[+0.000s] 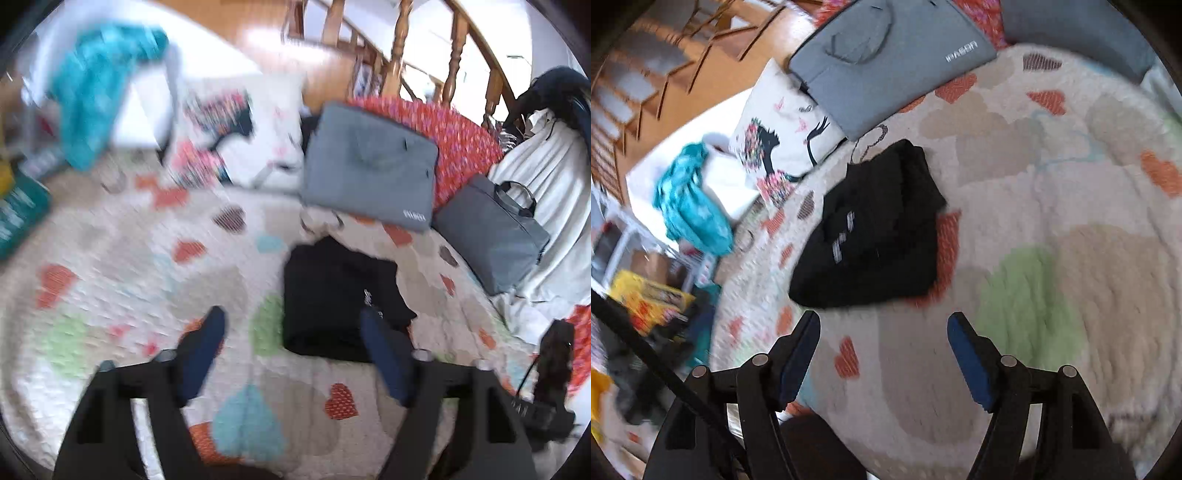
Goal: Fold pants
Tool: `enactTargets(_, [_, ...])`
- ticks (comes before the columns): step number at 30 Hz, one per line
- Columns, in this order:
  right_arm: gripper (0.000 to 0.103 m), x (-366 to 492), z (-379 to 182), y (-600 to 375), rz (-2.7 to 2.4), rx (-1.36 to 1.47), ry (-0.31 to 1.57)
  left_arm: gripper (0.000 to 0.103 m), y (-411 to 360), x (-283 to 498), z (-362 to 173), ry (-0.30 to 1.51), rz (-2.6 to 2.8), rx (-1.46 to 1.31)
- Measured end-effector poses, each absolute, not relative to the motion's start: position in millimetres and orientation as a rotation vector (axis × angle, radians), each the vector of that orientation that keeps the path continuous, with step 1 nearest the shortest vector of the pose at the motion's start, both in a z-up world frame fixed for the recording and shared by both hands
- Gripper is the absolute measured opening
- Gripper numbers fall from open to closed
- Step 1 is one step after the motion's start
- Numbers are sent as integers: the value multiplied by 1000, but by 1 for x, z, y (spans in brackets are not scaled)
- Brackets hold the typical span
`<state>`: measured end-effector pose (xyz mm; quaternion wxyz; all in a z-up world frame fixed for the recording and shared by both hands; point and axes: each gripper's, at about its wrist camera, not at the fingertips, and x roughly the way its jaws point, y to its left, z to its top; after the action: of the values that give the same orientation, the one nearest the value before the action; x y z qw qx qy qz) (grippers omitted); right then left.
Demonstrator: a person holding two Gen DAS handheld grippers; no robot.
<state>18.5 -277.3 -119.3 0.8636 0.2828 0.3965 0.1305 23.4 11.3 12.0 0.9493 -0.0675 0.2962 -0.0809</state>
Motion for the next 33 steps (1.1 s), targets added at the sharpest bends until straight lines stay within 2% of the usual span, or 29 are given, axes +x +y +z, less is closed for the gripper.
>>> enactTargets(1, [76, 9, -117, -272, 259, 561, 820, 98, 10, 9, 21, 558, -120, -119])
enactTargets(2, [76, 2, -115, -269, 248, 540, 811, 100, 8, 2, 26, 532, -95, -110])
enactTargets(9, [77, -31, -94, -250, 223, 465, 760, 103, 2, -35, 46, 455, 16, -65])
enactTargets(12, [80, -36, -90, -244, 223, 439, 753, 103, 2, -36, 37, 511, 5, -70])
enactTargets(19, [80, -39, -100, -239, 218, 440, 794, 103, -3, -30, 8, 688, -62, -126])
enactTargets(33, [81, -27, -120, -252, 165, 481, 844, 103, -18, -11, -20, 817, -67, -52])
